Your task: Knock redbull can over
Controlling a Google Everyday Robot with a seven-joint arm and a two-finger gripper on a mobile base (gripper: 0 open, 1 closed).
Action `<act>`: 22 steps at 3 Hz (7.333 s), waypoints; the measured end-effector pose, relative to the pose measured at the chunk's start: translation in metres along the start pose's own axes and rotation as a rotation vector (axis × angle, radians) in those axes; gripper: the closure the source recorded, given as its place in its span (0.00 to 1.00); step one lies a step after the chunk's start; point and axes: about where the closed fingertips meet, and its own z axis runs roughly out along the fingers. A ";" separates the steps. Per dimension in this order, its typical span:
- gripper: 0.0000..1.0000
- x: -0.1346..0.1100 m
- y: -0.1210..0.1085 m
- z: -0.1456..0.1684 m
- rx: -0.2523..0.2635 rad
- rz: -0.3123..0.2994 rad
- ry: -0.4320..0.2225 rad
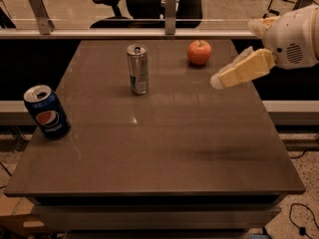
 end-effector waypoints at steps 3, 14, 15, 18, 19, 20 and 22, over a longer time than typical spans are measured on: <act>0.00 -0.007 0.019 0.054 -0.120 0.019 -0.070; 0.00 -0.029 0.051 0.194 -0.197 0.105 -0.474; 0.00 -0.030 0.060 0.207 -0.217 0.104 -0.485; 0.00 -0.050 0.063 0.243 -0.256 0.060 -0.505; 0.19 -0.051 0.065 0.244 -0.260 0.058 -0.506; 0.41 -0.053 0.067 0.245 -0.263 0.057 -0.507; 0.88 -0.056 0.071 0.246 -0.271 0.054 -0.509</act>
Offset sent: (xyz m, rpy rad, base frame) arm 0.0206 0.0480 -0.0313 0.1042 0.0351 0.0963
